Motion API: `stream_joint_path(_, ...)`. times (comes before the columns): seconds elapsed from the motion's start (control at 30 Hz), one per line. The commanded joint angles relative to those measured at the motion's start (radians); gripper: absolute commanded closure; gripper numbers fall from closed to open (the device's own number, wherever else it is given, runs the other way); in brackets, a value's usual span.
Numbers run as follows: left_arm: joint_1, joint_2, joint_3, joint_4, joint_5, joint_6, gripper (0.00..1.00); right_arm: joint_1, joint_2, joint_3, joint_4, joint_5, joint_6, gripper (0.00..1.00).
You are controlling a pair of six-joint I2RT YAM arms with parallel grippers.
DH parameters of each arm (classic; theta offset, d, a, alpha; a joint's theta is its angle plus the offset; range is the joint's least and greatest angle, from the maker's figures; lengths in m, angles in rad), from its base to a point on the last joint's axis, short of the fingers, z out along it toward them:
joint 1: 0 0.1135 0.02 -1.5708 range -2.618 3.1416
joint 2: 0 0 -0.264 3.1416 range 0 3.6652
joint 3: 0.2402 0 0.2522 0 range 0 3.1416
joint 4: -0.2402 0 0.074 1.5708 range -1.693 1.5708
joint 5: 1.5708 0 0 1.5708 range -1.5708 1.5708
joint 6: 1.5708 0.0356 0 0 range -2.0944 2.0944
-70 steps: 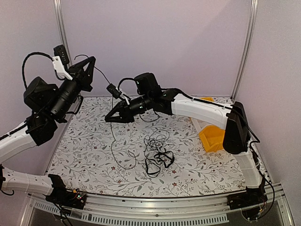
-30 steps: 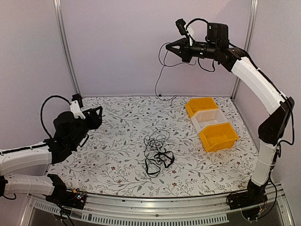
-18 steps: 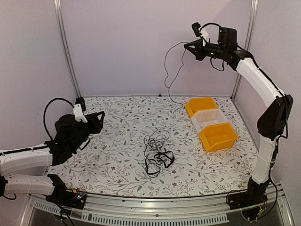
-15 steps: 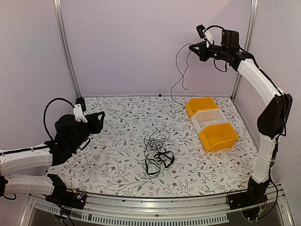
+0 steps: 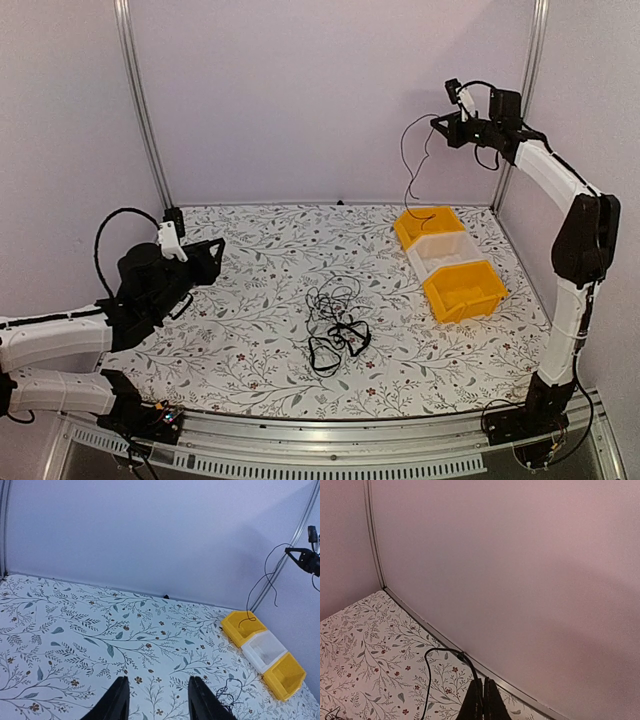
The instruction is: Untangle the cables
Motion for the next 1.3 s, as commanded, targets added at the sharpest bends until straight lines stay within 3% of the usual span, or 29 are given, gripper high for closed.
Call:
stream_joint_path(0.0, 0.010, 0.001, -0.007, 0.022, 0.008, 0.004, 0.61, -0.032, 0.050, -0.086, 0.033, -0.002, -0.013, 1.00)
stream_joint_path(0.27, 0.010, 0.001, -0.019, 0.023, -0.004, 0.004, 0.60, -0.041, 0.042, -0.235, 0.035, -0.002, -0.059, 1.00)
stream_joint_path(0.73, 0.010, 0.017, -0.035, 0.047, 0.002, -0.007, 0.60, -0.041, 0.113, -0.319, -0.014, 0.075, -0.150, 1.00)
stream_joint_path(1.27, 0.009, 0.036, -0.050, 0.082, 0.001, -0.009, 0.59, -0.110, 0.024, -0.361, -0.093, 0.165, -0.272, 1.00)
